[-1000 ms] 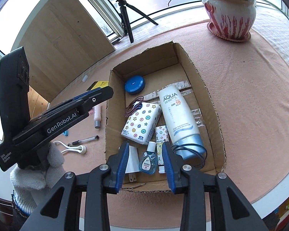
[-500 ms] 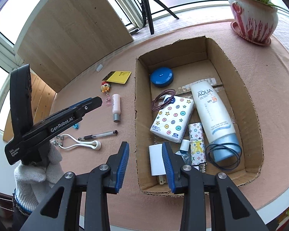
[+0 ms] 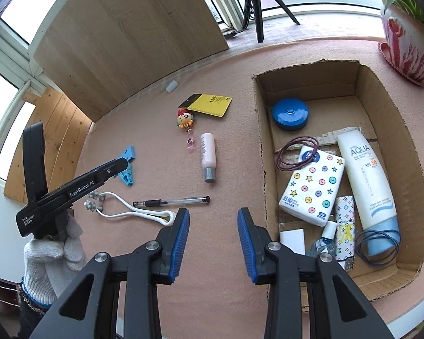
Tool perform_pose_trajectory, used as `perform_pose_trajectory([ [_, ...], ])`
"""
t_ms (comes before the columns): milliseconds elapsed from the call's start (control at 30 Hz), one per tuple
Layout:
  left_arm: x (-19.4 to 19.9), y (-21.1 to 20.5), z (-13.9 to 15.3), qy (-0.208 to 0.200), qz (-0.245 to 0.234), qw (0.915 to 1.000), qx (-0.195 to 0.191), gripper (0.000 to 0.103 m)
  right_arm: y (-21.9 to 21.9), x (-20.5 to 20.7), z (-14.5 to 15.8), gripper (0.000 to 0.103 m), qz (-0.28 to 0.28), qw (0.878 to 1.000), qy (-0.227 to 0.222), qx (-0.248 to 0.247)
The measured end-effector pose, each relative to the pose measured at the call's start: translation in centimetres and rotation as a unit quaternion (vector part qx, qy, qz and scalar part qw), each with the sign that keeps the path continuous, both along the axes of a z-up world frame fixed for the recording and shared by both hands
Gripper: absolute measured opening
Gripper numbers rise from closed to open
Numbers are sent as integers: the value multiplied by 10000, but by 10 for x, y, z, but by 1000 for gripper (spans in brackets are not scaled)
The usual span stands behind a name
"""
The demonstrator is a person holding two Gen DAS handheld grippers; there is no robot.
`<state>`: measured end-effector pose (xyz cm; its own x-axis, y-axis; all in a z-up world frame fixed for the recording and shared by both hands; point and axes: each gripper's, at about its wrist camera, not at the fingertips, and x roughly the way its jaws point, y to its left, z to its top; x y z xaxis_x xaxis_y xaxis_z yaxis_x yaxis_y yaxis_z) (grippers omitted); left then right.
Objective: Organize objects
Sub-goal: 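Move both tools back toward the pink lotion bottle on the table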
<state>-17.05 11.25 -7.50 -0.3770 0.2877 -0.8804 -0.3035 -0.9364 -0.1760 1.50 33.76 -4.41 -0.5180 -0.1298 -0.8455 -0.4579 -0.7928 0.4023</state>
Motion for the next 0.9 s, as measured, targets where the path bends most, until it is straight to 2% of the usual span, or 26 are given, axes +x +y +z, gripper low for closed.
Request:
perform_pose_trajectory([
  [267,-16,-40,-15,-167,368,9992,21,23,-11,-36,-5,32,185,9997,-102,115],
  [433,-26,-57,-18,-175,505,9986,21,32,-11,-57,-13,32,229,9994,-213,145],
  [533,-34,-61,-19,-169,480,9987,-62,33,-9,-71,-16,32,231,9992,-262,203],
  [600,-40,-63,-20,-194,413,9989,-103,38,-5,-81,-17,32,216,9992,-265,214],
  [667,-46,-66,-21,-180,381,9990,-176,50,2,-92,-17,32,175,9994,-255,141],
  [900,-68,-73,-32,-291,187,9986,-410,51,17,-122,-19,32,173,9995,-250,-29],
])
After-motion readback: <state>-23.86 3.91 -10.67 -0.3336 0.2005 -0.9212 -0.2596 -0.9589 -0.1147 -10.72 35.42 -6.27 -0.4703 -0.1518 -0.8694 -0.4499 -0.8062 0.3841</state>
